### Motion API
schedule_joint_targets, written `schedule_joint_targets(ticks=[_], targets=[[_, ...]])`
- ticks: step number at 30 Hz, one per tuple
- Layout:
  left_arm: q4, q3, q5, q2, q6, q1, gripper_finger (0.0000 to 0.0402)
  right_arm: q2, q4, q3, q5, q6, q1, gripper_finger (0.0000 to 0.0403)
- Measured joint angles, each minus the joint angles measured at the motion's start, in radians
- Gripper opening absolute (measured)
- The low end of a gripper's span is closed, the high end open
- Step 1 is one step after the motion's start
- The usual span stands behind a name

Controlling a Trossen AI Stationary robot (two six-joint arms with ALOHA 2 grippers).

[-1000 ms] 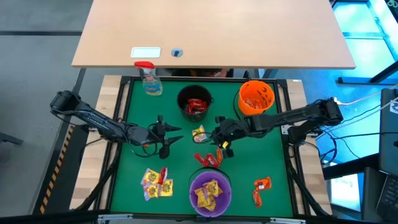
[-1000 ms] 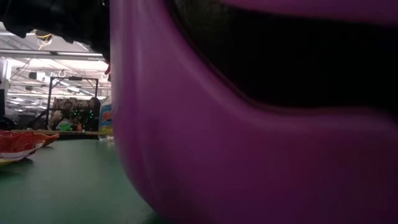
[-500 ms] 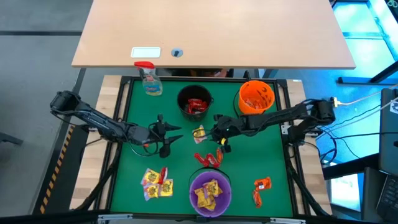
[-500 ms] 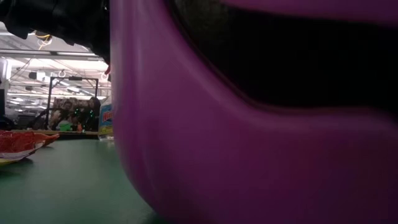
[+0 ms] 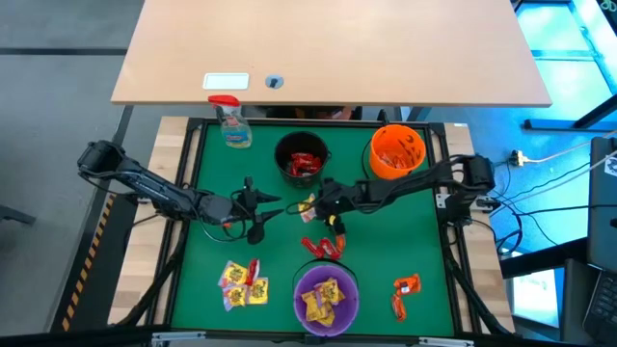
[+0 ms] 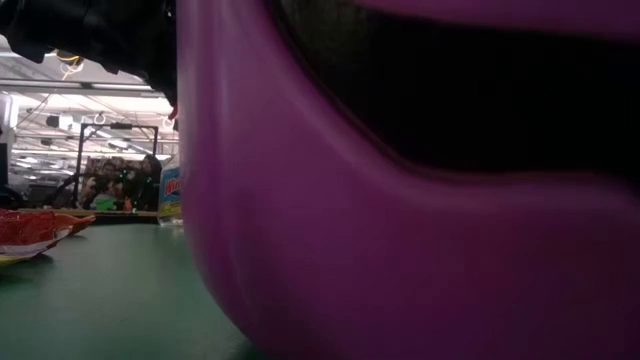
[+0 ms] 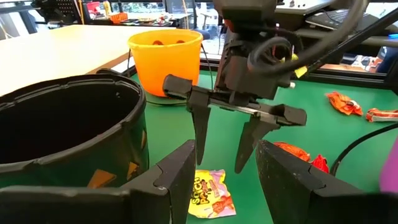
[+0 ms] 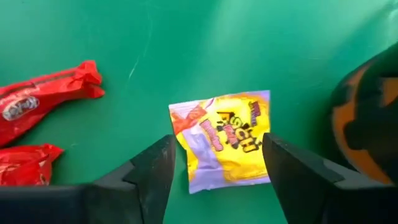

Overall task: Sort candy
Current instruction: Put the yellow candy into the violet bucket

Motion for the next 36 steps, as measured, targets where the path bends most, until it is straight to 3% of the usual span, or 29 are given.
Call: schedule_joint_targets(ticks=[12, 16, 26, 36], targets=[[0.000, 0.000, 0.001, 0.000, -0.024, 0.000, 0.0157, 0.091, 0.004, 0.005, 0.036, -0.014, -0.006, 0.0236], [0.000, 0.000, 0.002, 0.000, -0.029, 0.000, 0.0157, 0.092, 0.006, 0.005, 0.046, -0.014, -0.004, 0.0193], [0.000, 0.000, 0.011, 0.000, -0.046, -0.001, 0.0157, 0.082, 0.002, 0.003, 0.055, 0.028, -0.005, 0.0018], [-0.007, 0.000, 0.029, 0.000, -0.056, -0.013, 0.0157, -0.093, -0.101, 0.003, 0.030, 0.139, 0.005, 0.0008]])
